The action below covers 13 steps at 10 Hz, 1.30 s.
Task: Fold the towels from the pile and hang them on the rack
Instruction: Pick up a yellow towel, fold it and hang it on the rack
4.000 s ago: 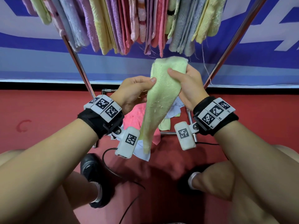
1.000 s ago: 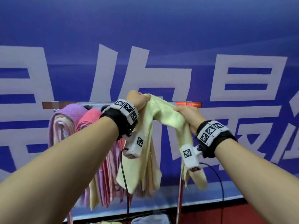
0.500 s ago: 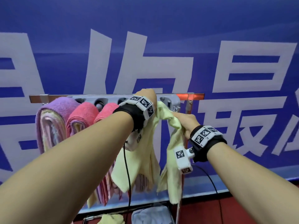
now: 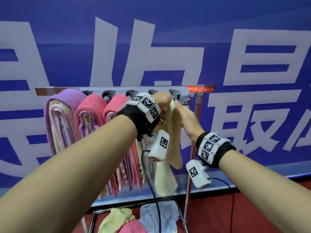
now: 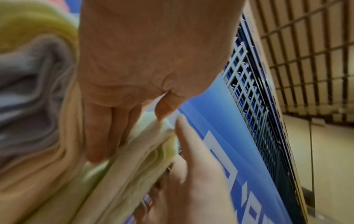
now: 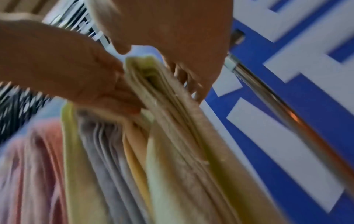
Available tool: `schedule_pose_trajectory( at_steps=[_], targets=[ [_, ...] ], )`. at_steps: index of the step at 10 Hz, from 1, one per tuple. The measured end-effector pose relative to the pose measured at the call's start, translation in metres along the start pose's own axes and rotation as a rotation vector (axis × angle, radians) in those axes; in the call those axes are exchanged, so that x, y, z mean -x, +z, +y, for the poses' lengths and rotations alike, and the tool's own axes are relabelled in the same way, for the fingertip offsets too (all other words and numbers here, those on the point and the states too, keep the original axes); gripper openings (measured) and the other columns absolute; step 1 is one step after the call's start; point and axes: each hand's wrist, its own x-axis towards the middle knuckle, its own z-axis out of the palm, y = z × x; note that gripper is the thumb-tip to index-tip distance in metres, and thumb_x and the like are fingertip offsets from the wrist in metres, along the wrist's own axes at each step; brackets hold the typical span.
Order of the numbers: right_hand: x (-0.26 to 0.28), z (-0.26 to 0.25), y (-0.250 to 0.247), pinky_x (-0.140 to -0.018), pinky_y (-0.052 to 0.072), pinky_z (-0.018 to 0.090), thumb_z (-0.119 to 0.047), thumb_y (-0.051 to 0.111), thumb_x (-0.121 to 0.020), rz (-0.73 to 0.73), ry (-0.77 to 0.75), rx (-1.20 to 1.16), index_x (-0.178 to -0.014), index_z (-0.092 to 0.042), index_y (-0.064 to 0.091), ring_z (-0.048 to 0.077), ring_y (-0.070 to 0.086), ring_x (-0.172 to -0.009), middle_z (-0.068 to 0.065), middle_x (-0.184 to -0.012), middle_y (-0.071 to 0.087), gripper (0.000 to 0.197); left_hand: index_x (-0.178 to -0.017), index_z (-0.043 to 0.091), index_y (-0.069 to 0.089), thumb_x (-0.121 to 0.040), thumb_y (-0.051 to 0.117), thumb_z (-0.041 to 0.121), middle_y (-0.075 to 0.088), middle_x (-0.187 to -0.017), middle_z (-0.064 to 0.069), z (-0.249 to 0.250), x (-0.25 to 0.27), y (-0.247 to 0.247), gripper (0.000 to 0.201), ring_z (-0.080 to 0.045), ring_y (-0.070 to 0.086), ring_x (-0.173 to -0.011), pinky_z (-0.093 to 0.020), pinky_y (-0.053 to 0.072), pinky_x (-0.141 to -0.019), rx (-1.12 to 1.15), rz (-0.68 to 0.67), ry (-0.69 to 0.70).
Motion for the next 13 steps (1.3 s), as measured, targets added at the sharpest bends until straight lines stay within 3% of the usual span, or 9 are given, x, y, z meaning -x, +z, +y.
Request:
schedule_pose_trajectory(
  at_steps=[1,2,3,5,6,7,10,12,13],
  targets=[
    [0.009,-0.001,0.008,-0.089,0.057,0.040,-0.054,0.073,-0.088,-0.071,-0.167,0.274,-0.121,-0.026,0.056,0.013,0.067,-0.103,-0.005,-0.111,0.070,0.047,-0.140,-0.003,0.049,-0.107,0.037,0.025,0.055,-0.140,-0.023,-0.017,-0.013,0.009,0.045,-0.029,0.061,-0.099,-0.030,0.056,-0.078,0.233,0.033,0.026],
    [0.002,0.001,0.014,-0.076,0.053,0.030,-0.043,0.074,-0.089,-0.008,-0.175,0.468,-0.131,-0.032,0.055,0.019,0.068,-0.098,-0.004,-0.108,0.070,0.048,-0.141,-0.002,0.047,-0.105,0.031,0.048,0.055,-0.138,-0.025,-0.022,-0.008,0.012,0.064,-0.040,0.057,-0.121,-0.047,0.047,-0.105,0.135,0.081,-0.015],
    [-0.006,0.000,0.010,-0.083,0.058,0.040,-0.031,0.071,-0.087,0.133,-0.109,0.532,-0.114,-0.023,0.067,0.030,0.068,-0.095,0.005,-0.099,0.072,0.028,-0.137,-0.012,0.048,-0.107,0.033,0.035,0.050,-0.138,-0.036,-0.026,0.005,0.009,0.058,-0.048,0.054,-0.122,-0.049,0.044,-0.104,0.078,0.102,0.021],
    [-0.005,-0.006,0.000,-0.079,0.055,0.043,-0.027,0.075,-0.085,0.276,-0.169,0.686,-0.108,-0.014,0.061,0.036,0.064,-0.097,0.012,-0.106,0.068,0.030,-0.081,0.012,0.055,-0.100,0.052,0.033,0.057,-0.099,-0.011,-0.036,0.008,0.026,0.028,-0.025,0.054,-0.088,-0.041,0.052,-0.086,0.278,0.140,0.154],
    [0.000,0.001,0.005,-0.087,0.057,0.048,-0.019,0.073,-0.085,0.158,-0.217,0.547,-0.116,-0.012,0.062,0.031,0.066,-0.101,0.010,-0.107,0.069,0.033,-0.108,0.009,0.060,-0.079,0.074,0.036,0.067,-0.099,-0.003,-0.043,0.005,0.049,0.042,-0.016,0.064,-0.084,-0.034,0.055,-0.078,0.449,0.148,0.228],
    [0.008,0.008,-0.001,-0.096,0.053,0.050,-0.010,0.061,-0.086,0.050,-0.232,0.389,-0.118,-0.016,0.065,0.025,0.065,-0.106,0.006,-0.112,0.070,0.033,-0.129,0.017,0.049,-0.069,0.071,0.025,0.065,-0.113,-0.005,-0.060,-0.008,0.071,0.065,-0.020,0.065,-0.104,-0.043,0.054,-0.094,0.417,0.349,0.310],
    [0.010,0.011,-0.010,-0.095,0.055,0.036,-0.018,0.067,-0.089,-0.070,-0.295,0.454,-0.126,-0.024,0.062,0.015,0.066,-0.107,-0.003,-0.112,0.072,0.037,-0.157,0.037,0.013,-0.084,0.041,0.017,0.036,-0.155,-0.003,-0.082,0.001,0.091,0.081,-0.024,0.039,-0.141,-0.045,0.035,-0.115,0.155,0.535,0.452],
    [0.003,0.017,-0.004,-0.083,0.052,0.036,-0.003,0.050,-0.089,0.031,-0.285,0.538,-0.113,-0.020,0.067,0.030,0.064,-0.094,0.007,-0.096,0.071,0.034,-0.157,0.036,-0.006,-0.089,0.044,0.001,0.064,-0.116,-0.018,-0.085,0.004,0.081,0.092,-0.038,0.065,-0.091,-0.050,0.053,-0.082,-0.054,0.532,0.363],
    [0.001,0.022,-0.011,-0.073,0.043,0.028,0.002,0.047,-0.087,0.091,-0.242,0.531,-0.093,-0.024,0.064,0.029,0.059,-0.085,0.005,-0.082,0.065,0.032,-0.157,0.029,0.017,-0.085,0.038,-0.005,0.065,-0.109,-0.014,-0.077,0.002,0.086,0.082,-0.034,0.062,-0.092,-0.039,0.049,-0.081,0.154,0.613,0.349]
  ],
)
